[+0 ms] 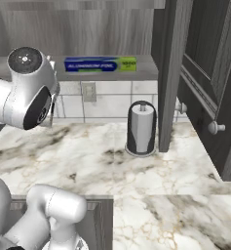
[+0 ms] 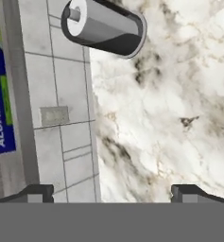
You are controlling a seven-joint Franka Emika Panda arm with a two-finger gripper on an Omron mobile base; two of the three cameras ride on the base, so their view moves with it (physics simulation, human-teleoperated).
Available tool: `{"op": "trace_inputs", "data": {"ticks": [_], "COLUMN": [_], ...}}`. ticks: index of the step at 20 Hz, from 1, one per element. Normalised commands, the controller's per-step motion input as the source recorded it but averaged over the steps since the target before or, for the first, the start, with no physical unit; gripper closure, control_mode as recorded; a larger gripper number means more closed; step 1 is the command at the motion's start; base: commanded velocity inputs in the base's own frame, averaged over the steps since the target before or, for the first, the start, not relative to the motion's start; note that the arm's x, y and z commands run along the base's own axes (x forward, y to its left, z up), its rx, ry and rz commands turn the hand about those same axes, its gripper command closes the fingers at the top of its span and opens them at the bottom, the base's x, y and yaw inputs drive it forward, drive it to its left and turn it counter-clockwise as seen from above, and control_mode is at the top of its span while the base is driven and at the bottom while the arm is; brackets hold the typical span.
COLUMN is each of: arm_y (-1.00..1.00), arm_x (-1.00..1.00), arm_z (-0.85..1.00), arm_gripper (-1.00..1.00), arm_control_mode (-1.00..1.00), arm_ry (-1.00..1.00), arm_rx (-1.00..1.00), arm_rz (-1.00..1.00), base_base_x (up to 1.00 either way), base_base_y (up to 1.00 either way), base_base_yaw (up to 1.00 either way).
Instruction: Retrieve the tupperware and aluminum foil from the cabinet and place them on the dining counter near the plate with onion and shrimp to prepare for storing leftovers.
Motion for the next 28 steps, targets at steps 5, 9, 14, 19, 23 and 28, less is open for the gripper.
{"op": "trace_inputs", "data": {"ticks": [5,9,14,19,23,28], "arm_y": [0.82,0.46,0.04,0.0,0.04,0.01], "arm_x": [0.19,0.47,0.51,0.54,0.4,0.37], "arm_z": [0.34,0.04,0.0,-0.04,-0.29,-0.36], "arm_gripper": [-1.0,-1.0,-1.0,-1.0,-1.0,-1.0], "arm_control_mode": [-1.0,-1.0,-1.0,-1.0,-1.0,-1.0], "arm_ry": [0.0,0.12,0.23,0.05,-0.01,-0.07], "arm_rx": [-0.37,-0.35,-0.26,-0.31,-0.33,-0.29], "arm_rz": [0.05,0.0,-0.04,0.0,0.0,0.0], "base_base_x": [0.0,0.0,0.0,0.0,0.0,0.0], "base_base_y": [0.0,0.0,0.0,0.0,0.0,0.0], "base_base_yaw": [0.0,0.0,0.0,0.0,0.0,0.0]}}
